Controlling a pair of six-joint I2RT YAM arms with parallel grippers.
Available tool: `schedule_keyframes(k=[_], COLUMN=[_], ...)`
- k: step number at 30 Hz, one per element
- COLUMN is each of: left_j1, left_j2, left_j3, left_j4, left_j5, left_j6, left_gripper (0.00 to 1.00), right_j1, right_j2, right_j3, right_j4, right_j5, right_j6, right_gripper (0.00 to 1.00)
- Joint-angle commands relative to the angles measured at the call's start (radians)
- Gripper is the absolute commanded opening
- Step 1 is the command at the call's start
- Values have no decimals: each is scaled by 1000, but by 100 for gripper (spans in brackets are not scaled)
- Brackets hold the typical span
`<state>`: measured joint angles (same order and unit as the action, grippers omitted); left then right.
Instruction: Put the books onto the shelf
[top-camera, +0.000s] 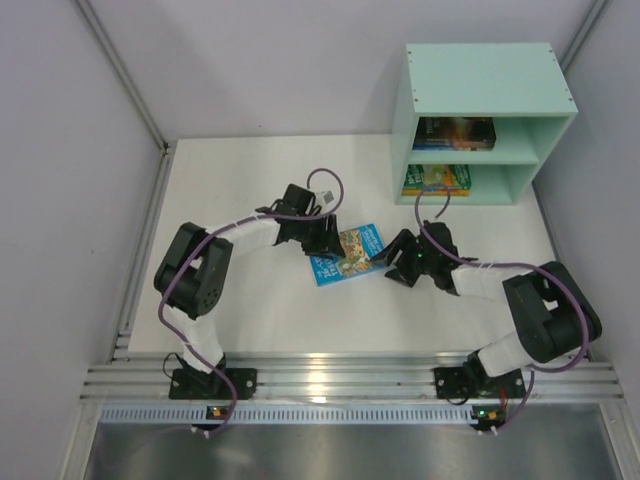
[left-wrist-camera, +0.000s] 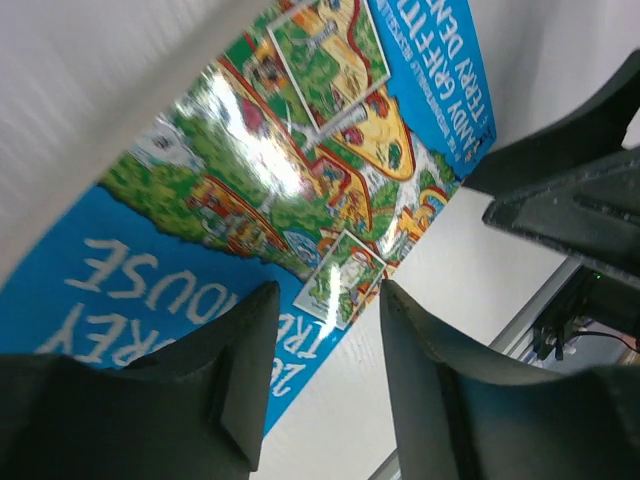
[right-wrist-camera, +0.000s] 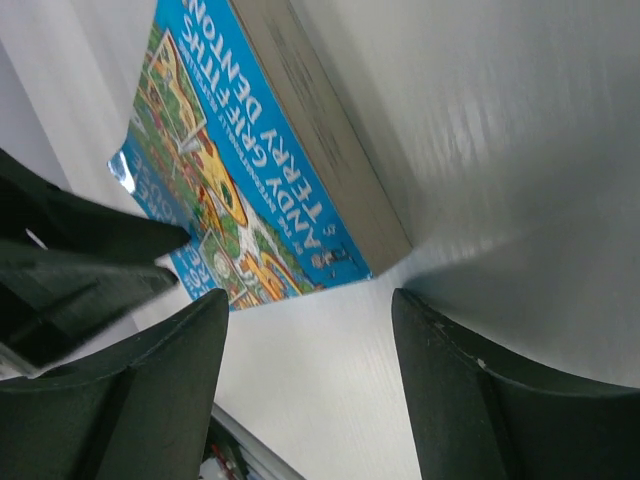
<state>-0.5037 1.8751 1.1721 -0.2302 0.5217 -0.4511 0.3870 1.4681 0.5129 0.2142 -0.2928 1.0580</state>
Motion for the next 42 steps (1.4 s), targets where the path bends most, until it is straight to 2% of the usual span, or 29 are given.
schedule_keyframes(k=[1, 4, 8, 11, 15, 16, 21, 25, 29, 32, 39, 42], left_j1=[-55, -101, -125, -110, -64, -47, 19, 40, 39, 39, -19, -33], left_j2=[-53, -91, -142, -114, 14, 36, 169, 281, 308, 285, 57, 16], left_j3=[-92, -132, -83, 102, 387, 417, 524, 554, 505, 411, 27, -50], left_j4=[-23, -24, -60, -216, -352, -369, -373, -402, -397, -344, -89, -31], left_j5=[-58, -51, -96, -219, -270, -272, -177, -51, -38, -13, 84, 91], left_j6=[-60, -126, -126, 4, 216, 250, 353, 399, 393, 359, 165, 78], left_gripper=[49, 49, 56, 62, 72, 73, 73, 73, 70, 66, 54, 44], right_j1=[-45, -95, -137, -139, -132, -122, -62, -56, -56, -54, -45, -30], right_j2=[57, 58, 41, -14, -130, -152, -261, -261, -276, -281, -311, -336], right_j3=[62, 94, 134, 119, 40, 17, -138, -122, -106, -108, -175, -191], right_j4=[51, 47, -45, -87, -147, -132, -10, -21, -44, -61, -99, -125], right_j5=[6, -12, -34, -37, -31, -29, 23, 1, -14, -26, 0, 56], right_j6=[-98, -199, -286, -262, -155, -123, 106, 70, 11, -35, -90, -108], right_gripper=[67, 66, 66, 66, 66, 66, 66, 66, 66, 66, 67, 69])
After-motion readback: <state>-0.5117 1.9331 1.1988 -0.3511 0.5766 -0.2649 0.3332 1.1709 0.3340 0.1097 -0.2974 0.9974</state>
